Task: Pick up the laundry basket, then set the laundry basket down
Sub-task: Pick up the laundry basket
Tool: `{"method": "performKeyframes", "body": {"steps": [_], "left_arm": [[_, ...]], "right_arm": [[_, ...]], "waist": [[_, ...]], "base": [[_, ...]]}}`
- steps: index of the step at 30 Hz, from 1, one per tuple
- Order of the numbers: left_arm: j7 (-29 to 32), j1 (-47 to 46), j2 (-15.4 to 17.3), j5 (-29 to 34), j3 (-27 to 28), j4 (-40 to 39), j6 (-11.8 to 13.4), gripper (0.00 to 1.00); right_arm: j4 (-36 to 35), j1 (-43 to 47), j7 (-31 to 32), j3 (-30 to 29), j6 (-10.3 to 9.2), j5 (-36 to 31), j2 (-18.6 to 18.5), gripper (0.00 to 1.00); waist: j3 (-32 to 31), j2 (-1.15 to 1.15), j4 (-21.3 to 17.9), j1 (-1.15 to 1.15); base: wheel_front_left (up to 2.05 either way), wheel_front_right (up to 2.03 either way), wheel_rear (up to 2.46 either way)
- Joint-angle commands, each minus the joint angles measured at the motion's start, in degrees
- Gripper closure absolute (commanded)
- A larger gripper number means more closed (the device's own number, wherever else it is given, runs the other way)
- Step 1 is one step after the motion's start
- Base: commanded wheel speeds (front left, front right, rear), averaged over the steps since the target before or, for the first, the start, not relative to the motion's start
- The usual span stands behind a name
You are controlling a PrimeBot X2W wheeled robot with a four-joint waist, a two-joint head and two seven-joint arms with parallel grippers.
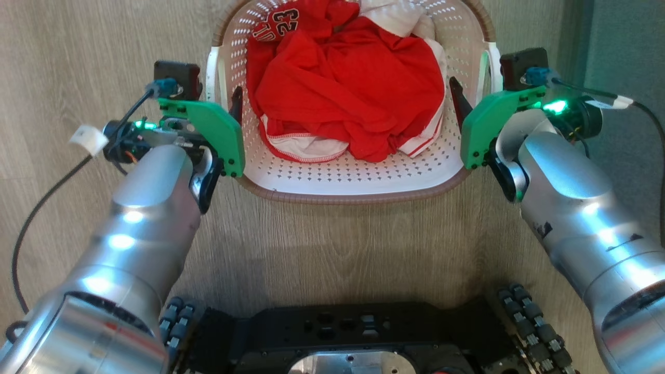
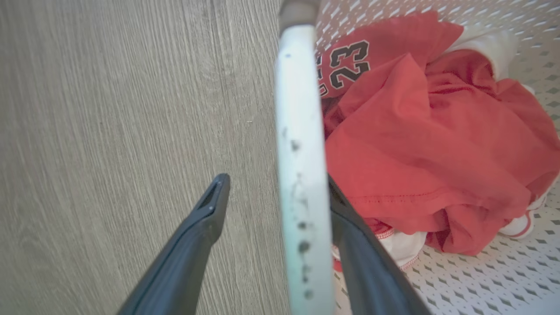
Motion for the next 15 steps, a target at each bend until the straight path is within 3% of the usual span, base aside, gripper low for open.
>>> {"method": "performKeyframes", "body": {"steps": [1, 15], "left_arm": [[0.8, 0.2, 1.3, -0.4, -0.1, 0.3, -0.2, 0.00], [3.6, -1.6, 1.3, -3.9, -3.2, 0.6, -1.4, 0.00]], "right_arm": [[-0.1, 1.9, 0.1, 1.5, 0.40, 1.0, 0.3, 0.00], [1.9, -0.5, -1.2, 7.0, 0.40, 6.2, -0.2, 0.00]], "waist": [[0.5, -0.01, -0.1, 0.00], [1.9, -0.01, -0.2, 0.00]], "base": [[0.00, 0.00, 0.00], [0.00, 0.00, 0.00]]}}
